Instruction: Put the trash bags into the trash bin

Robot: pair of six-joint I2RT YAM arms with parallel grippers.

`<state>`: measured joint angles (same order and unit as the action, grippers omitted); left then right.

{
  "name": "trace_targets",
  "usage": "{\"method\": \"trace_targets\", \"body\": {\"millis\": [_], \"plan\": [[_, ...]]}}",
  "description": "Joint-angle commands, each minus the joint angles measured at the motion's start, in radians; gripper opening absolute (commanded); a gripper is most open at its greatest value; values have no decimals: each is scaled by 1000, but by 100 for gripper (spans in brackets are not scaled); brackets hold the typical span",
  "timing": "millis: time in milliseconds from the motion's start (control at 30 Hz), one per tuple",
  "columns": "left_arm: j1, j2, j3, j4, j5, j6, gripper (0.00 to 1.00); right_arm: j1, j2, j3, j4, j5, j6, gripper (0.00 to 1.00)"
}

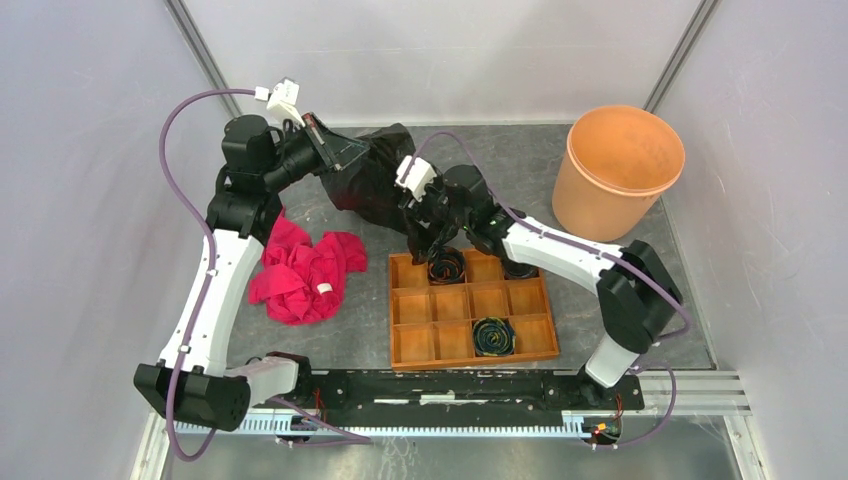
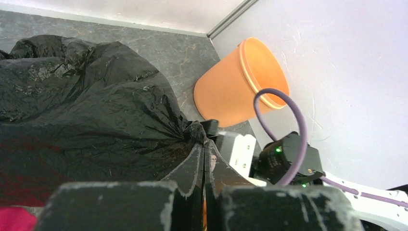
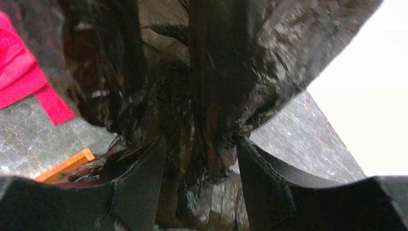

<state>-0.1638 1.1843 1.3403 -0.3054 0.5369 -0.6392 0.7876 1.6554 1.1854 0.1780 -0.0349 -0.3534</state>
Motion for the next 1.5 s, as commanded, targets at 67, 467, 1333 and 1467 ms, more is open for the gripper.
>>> {"method": "trace_targets", "body": {"millis": [67, 467, 1333, 1467], "plan": [[-1, 11, 60, 15, 47, 45, 2, 0, 71, 146, 143, -5, 77, 42], [-1, -70, 45, -192, -404, 194, 2, -113, -93, 177, -27, 173, 206, 0], [-119, -193, -155, -95, -30, -50, 89, -263, -50, 505, -392, 86, 474, 0], [-348, -130, -195, -68, -211, -60, 87, -262, -63, 493, -385, 70, 484, 1]]}}
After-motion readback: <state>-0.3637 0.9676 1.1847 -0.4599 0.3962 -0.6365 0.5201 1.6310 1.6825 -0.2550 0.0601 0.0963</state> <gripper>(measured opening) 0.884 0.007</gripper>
